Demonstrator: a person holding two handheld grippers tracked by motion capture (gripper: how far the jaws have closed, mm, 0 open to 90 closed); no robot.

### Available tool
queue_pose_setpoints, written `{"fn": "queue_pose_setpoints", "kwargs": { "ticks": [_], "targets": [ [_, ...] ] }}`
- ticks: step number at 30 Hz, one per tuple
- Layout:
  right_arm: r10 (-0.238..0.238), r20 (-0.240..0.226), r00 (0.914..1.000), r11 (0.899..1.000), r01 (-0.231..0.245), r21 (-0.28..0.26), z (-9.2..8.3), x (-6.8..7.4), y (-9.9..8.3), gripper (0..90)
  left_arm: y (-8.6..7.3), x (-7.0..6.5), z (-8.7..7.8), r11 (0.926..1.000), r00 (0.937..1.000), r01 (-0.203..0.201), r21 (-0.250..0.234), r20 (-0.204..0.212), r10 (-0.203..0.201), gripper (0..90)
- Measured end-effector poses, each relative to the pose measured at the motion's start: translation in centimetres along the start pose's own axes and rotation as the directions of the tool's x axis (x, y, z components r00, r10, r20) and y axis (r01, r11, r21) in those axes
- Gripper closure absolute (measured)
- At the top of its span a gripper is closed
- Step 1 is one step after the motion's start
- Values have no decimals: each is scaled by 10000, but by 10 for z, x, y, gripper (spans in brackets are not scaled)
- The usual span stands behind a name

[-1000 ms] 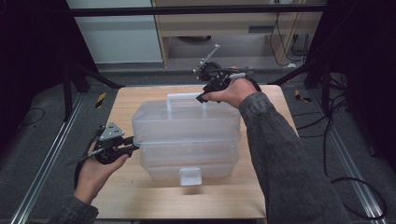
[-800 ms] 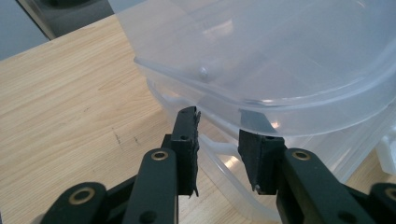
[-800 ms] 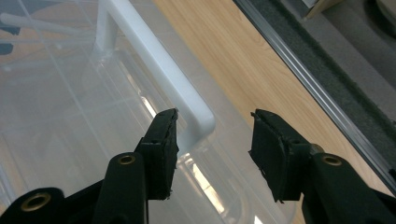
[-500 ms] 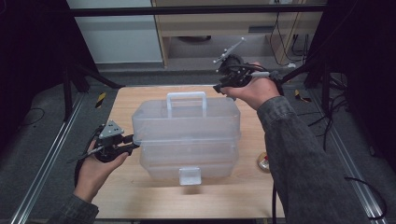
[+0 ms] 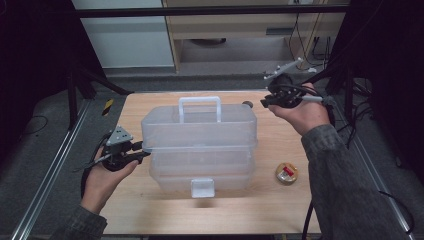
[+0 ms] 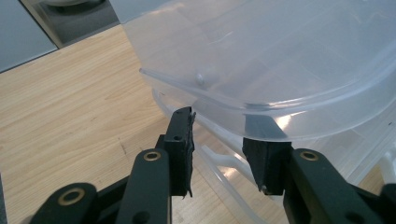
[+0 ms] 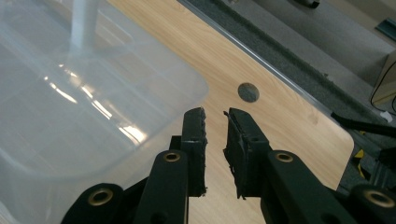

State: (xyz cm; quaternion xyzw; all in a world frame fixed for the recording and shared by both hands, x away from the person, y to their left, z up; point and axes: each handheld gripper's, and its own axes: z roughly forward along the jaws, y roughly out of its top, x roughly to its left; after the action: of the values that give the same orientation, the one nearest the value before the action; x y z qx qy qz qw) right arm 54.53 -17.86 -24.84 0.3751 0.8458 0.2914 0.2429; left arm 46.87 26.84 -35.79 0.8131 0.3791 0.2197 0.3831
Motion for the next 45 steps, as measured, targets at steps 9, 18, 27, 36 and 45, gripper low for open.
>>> {"fn": "queue_pose_setpoints", "kwargs": {
  "ticks": [9, 18, 27, 36, 45],
  "targets": [
    [666, 112, 9977, 9977, -667, 82, 6, 6, -49, 762, 3, -1, 1, 10000, 9999, 50, -33, -94, -50, 601],
    [847, 30, 9964, 9963, -847, 143, 14, 23, -78, 761, 7, 0, 0, 10000, 9997, 14, 79, -233, -12, 613],
    [1154, -73, 9933, 9933, -1154, 47, 28, 43, -105, 761, 12, 3, 0, 9999, 9998, 80, 96, -192, -78, 615],
    [1505, -294, 9882, 9881, -1512, -266, 37, 60, -120, 765, 13, 6, 1, 9999, 9997, 156, 51, -171, -155, 618],
    [1909, -605, 9797, 9807, -1930, -309, 46, 73, -132, 793, 15, 6, 1, 9999, 9998, 132, 92, -169, -130, 621]
  ]
}}
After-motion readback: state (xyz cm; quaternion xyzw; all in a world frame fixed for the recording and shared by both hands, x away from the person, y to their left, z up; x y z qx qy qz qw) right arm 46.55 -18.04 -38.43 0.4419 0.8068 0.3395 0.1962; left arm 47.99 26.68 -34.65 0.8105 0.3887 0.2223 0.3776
